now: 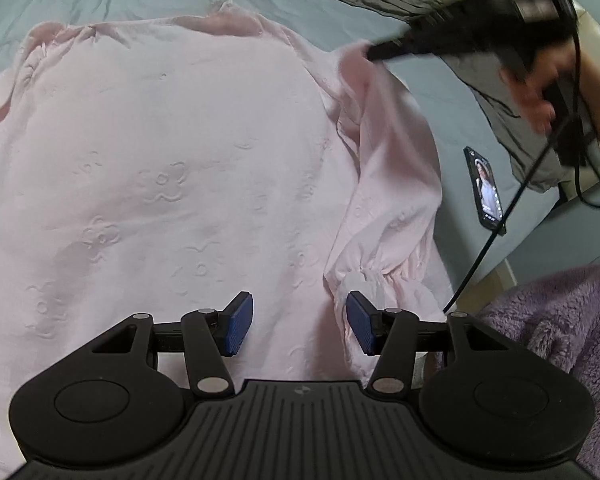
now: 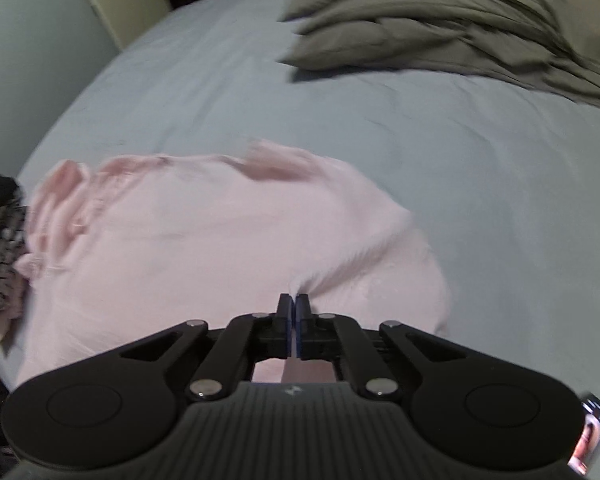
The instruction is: Fold clothes
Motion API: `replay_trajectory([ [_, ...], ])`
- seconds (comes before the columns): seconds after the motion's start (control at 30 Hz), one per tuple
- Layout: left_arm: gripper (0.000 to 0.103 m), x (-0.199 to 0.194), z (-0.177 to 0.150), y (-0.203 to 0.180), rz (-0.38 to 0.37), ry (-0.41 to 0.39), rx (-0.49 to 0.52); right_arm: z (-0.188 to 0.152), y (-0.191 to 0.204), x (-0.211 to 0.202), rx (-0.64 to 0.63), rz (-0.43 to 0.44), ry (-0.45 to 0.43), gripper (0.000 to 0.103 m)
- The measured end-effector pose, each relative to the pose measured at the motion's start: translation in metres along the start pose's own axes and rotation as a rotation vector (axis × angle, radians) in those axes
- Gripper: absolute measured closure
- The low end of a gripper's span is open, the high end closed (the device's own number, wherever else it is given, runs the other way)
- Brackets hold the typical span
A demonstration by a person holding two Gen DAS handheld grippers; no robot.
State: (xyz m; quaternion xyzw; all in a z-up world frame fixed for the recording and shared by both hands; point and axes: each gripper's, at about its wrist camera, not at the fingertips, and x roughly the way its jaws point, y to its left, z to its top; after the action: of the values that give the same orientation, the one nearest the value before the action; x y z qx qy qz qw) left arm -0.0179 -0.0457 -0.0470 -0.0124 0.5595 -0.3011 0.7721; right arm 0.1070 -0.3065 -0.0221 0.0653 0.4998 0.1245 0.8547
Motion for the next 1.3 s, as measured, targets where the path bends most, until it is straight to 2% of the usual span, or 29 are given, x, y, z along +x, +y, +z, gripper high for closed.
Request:
replay_trajectory([
  [0.2, 0.053, -0.004, 0.0, -0.005, 0.023, -0.016, 0.039, 0.017, 0.046, 0.021, -0.062, 0.067, -0.016, 0.1],
  [0.23, 0.053, -0.005, 0.0, -0.006, 0.02, -0.017, 0.047, 0.017, 0.046, 0.021, -0.064, 0.068, -0.017, 0.096],
  [0.43, 0.053, -0.002, -0.003, -0.024, 0.013, -0.027, 0.151, 0.019, 0.047, 0.017, -0.075, 0.071, -0.023, 0.093],
  [0.5, 0.053, 0.001, -0.007, -0.034, 0.014, -0.031, 0.214, 0.019, 0.047, 0.016, -0.078, 0.072, -0.025, 0.087],
  [0.53, 0.053, 0.002, -0.009, -0.04, 0.015, -0.032, 0.249, 0.016, 0.043, 0.013, -0.077, 0.067, -0.024, 0.07],
  [0.57, 0.053, 0.004, -0.011, -0.046, 0.016, -0.033, 0.284, 0.012, 0.039, 0.009, -0.075, 0.061, -0.023, 0.06],
  [0.6, 0.053, 0.005, -0.013, -0.052, 0.019, -0.035, 0.322, 0.008, 0.034, 0.005, -0.074, 0.047, -0.026, 0.055],
  [0.83, 0.052, 0.024, -0.042, -0.098, 0.092, -0.046, 0.64, -0.013, -0.001, -0.016, -0.052, -0.014, -0.015, 0.055],
  [1.0, 0.053, 0.053, -0.063, -0.114, 0.27, -0.023, 0.868, -0.027, -0.025, -0.023, -0.036, -0.048, -0.003, 0.055],
  [1.03, 0.054, 0.057, -0.064, -0.114, 0.29, -0.016, 0.888, -0.03, -0.029, -0.024, -0.034, -0.056, 0.0, 0.055],
  [1.07, 0.066, 0.06, -0.065, -0.114, 0.309, -0.009, 0.908, -0.032, -0.033, -0.024, -0.031, -0.063, 0.003, 0.055],
  [1.1, 0.08, 0.06, -0.063, -0.111, 0.296, -0.004, 0.888, -0.034, -0.038, -0.025, -0.026, -0.069, 0.006, 0.055],
  [1.17, 0.091, 0.055, -0.053, -0.104, 0.261, -0.009, 0.816, -0.038, -0.046, -0.026, -0.014, -0.08, 0.01, 0.055],
  [1.2, 0.096, 0.051, -0.046, -0.1, 0.241, -0.019, 0.763, -0.04, -0.051, -0.027, -0.009, -0.085, 0.011, 0.055],
  [1.3, 0.1, 0.031, -0.024, -0.085, 0.196, -0.08, 0.633, -0.045, -0.061, -0.028, 0.0, -0.102, 0.021, 0.055],
])
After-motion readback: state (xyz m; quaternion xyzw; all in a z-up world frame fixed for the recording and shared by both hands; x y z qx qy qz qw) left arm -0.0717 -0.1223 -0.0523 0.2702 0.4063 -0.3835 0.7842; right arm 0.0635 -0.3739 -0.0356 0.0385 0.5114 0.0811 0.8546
